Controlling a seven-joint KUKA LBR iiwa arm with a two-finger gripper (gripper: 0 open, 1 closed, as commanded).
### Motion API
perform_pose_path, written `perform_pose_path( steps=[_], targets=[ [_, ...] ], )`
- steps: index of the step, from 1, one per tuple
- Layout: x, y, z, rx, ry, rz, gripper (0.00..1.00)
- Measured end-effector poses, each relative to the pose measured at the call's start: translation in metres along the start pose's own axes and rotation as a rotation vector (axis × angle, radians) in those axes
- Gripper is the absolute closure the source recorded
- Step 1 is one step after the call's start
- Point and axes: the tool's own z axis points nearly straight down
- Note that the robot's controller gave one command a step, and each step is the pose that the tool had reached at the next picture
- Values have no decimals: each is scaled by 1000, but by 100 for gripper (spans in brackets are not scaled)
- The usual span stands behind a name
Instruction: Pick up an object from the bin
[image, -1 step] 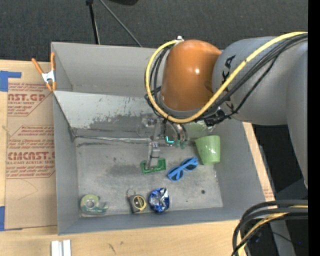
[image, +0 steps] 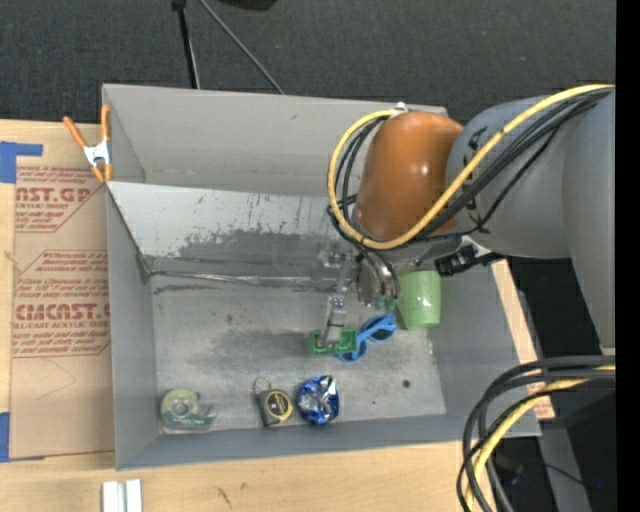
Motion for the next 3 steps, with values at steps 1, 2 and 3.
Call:
perform_pose_path(
  steps=[1,2,3],
  targets=[
    [87,15,35,-2,1,-469,0],
    [87,-7,47,-2,-2,-462,0],
    [88,-7,85,-2,-15,-448,0]
  ],
)
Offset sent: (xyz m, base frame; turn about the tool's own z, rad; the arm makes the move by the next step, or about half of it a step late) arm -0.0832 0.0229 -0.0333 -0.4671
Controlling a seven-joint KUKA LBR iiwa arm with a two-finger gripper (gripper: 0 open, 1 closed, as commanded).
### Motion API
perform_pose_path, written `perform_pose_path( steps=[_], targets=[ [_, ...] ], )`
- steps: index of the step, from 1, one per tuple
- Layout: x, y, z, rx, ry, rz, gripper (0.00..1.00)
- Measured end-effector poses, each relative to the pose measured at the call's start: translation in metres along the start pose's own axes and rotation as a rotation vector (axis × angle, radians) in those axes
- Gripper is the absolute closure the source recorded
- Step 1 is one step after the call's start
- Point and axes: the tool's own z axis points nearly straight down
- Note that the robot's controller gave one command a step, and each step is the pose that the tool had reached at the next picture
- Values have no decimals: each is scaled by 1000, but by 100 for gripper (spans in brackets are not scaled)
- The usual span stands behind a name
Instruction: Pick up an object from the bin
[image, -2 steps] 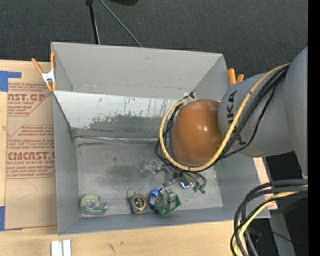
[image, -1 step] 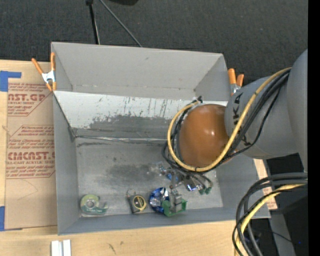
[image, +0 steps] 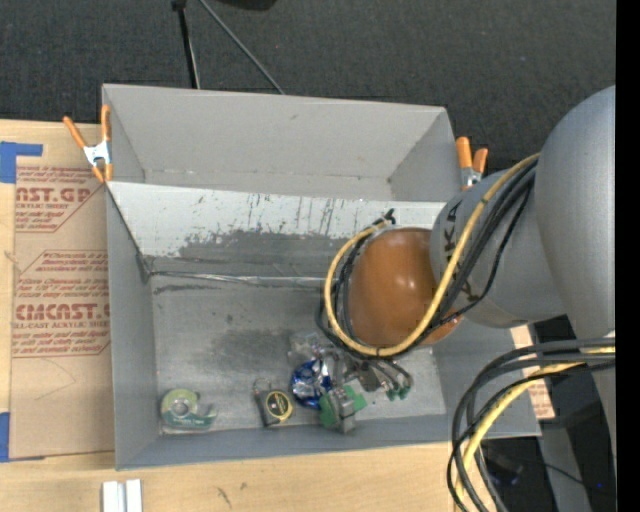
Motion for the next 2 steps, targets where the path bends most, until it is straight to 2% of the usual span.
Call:
perform_pose_path(
  steps=[1,2],
  targets=[
    [1,0,-1,1,2,122,0],
    [2,1,-1,0,3,122,100]
  ],
)
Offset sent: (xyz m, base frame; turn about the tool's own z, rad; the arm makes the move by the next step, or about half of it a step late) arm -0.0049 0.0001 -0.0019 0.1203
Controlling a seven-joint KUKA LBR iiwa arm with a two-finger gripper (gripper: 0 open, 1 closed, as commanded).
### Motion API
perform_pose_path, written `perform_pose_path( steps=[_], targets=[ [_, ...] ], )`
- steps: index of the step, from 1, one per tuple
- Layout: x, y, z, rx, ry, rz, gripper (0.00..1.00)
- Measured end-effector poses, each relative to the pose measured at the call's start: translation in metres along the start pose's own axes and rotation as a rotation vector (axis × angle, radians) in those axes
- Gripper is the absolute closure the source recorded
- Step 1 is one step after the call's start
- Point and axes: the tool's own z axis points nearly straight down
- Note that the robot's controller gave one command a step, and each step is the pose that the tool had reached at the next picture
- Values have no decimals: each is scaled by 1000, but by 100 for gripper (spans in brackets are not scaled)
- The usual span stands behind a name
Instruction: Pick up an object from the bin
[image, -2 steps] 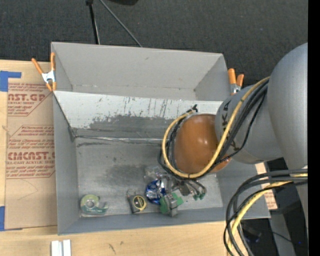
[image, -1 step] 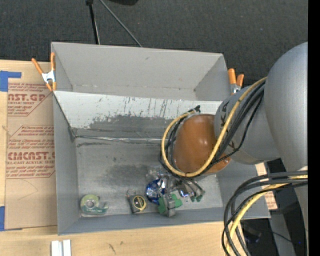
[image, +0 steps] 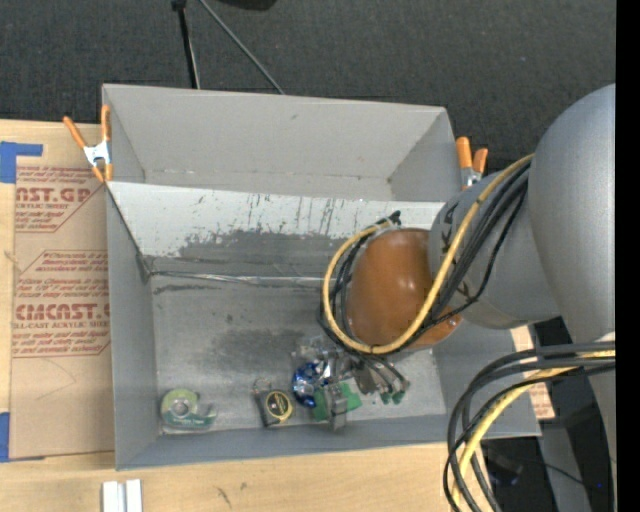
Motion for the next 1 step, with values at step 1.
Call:
perform_pose_path(
  steps=[1],
  targets=[
    [-3,0,-74,0,0,0,100]
  ],
)
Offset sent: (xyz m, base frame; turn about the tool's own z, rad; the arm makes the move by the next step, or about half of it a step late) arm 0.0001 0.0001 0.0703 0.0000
